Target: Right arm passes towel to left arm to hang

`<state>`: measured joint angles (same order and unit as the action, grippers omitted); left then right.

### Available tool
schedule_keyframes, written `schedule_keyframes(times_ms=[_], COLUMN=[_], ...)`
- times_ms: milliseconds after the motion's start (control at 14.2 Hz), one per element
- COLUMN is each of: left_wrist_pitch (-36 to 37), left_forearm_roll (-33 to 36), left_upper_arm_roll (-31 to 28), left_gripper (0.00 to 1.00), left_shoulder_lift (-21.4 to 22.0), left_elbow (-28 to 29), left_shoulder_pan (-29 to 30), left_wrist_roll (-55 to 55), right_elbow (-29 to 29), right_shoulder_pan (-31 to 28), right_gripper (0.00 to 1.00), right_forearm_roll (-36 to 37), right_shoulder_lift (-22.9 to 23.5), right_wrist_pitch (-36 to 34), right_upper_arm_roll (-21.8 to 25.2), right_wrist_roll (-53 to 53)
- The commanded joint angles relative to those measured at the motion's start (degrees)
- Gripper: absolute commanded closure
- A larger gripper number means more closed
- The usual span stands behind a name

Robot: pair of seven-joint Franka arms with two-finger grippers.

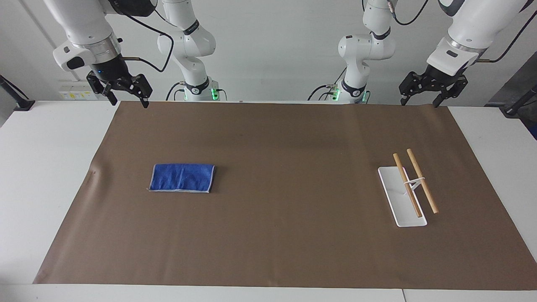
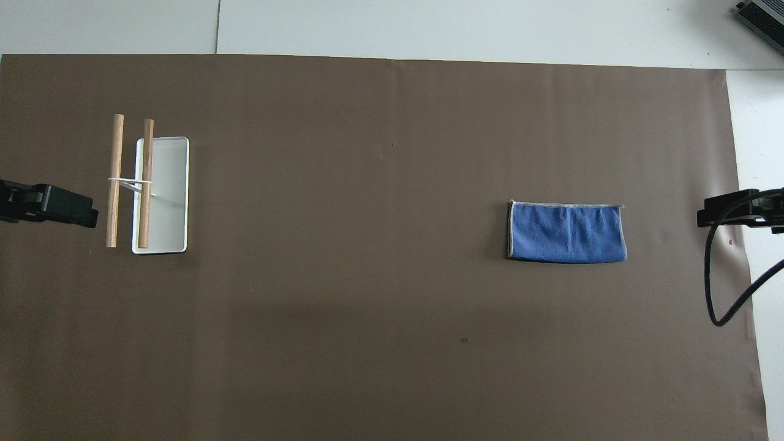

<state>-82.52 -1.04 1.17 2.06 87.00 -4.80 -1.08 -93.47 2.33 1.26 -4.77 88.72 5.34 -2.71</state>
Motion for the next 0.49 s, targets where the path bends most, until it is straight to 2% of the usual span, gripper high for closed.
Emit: schedule_keyframes(times_ms=[0,421], left_wrist_pitch=[0.43,0.43], left_forearm_roll=[0.51,0.51], left_upper_arm_roll=[0.32,0.32], left_gripper=[0.00,0.00], left_shoulder_lift=[1.28,1.28], left_elbow=[1.24,1.24], left_shoulder_pan=[0.50,0.50], left_wrist_roll=[-0.06,-0.06], right_elbow=[-0.57,-1.01], right_shoulder_pan=[-0.04,-0.13], right_gripper=[0.00,0.00], right_forearm_roll=[-0.55,-0.64], right_shoulder_lift=[-0.95,-1.12], right_wrist_pitch=[-0.74,-0.57], right_upper_arm_roll=[-0.33,-0.33], right_wrist_roll=[-0.89,-1.42])
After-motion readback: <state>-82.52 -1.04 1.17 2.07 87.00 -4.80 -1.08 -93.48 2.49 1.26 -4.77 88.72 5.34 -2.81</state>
